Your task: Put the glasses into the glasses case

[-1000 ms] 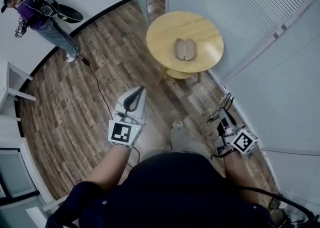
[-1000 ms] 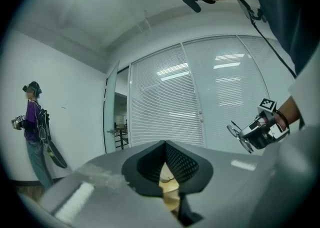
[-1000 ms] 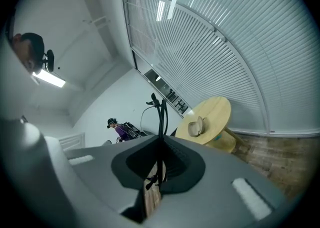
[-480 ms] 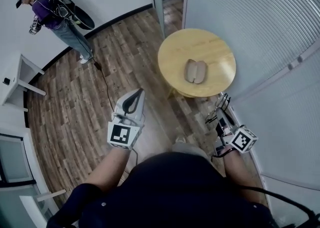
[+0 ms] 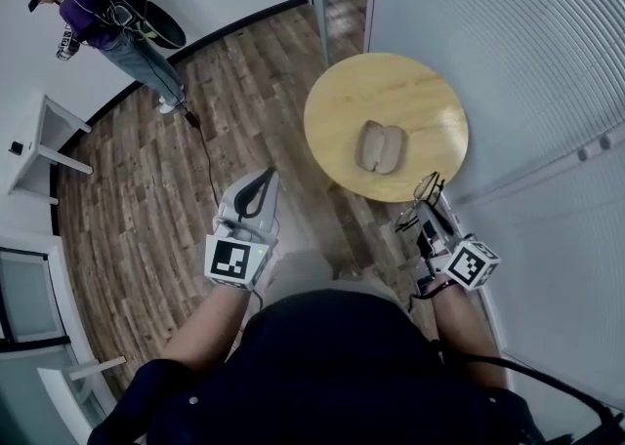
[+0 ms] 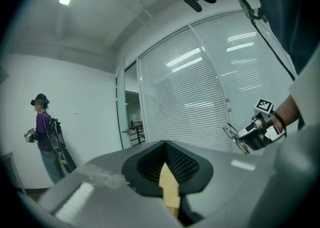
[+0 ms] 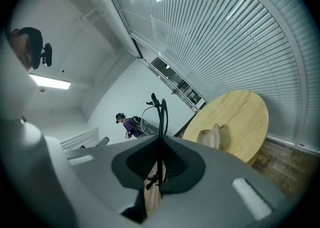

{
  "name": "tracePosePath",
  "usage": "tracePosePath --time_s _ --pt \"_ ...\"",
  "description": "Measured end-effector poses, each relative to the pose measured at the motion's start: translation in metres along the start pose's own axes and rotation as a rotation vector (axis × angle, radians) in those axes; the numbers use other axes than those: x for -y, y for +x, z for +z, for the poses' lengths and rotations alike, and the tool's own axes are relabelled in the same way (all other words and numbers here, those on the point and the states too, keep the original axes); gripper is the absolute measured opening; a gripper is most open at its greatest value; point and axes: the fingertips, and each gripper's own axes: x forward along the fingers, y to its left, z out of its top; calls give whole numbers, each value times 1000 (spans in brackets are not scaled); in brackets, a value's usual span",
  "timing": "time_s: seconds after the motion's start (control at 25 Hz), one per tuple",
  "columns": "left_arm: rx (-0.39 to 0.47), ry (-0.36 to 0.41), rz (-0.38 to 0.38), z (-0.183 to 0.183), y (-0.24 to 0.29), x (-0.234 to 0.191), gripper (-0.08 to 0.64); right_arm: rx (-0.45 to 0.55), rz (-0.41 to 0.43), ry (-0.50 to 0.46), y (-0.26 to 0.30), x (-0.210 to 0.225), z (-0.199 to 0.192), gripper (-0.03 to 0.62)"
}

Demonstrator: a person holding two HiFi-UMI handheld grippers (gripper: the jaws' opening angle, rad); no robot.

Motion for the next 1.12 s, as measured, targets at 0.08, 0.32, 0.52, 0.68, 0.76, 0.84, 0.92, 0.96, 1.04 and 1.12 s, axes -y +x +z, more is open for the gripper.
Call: tracePosePath --time_s 0.08,0.32,0.52,0.68,0.76,0.84,0.92,0.96,1.04,1.12 --pt "-15 -15 -22 0 14 -3 5 -4 -12 25 18 4 6 23" --pt "-49 68 -86 -14 48 0 5 -28 -33 58 41 27 3 23" --pt "-27 42 -130 -34 85 -11 5 28 -82 -35 60 39 15 23" --pt "-21 19 -185 -34 132 -40 5 12 -110 -38 101 33 37 23" --pt "-23 7 -213 -36 153 -48 5 20 -140 -43 112 33 46 23" --pt "-22 -11 -232 -38 171 -52 5 35 -178 -70 117 37 54 23" --pt "-19 -26 -245 -38 190 -57 5 36 -210 -74 123 44 59 23" --pt "-15 -30 -255 -38 198 -60 5 35 -222 -63 127 47 60 23" --pt "-12 -30 -283 -39 211 -61 5 38 -240 -40 137 52 64 23" --pt "-28 -22 -315 -43 220 -59 6 55 -252 -39 143 53 68 23"
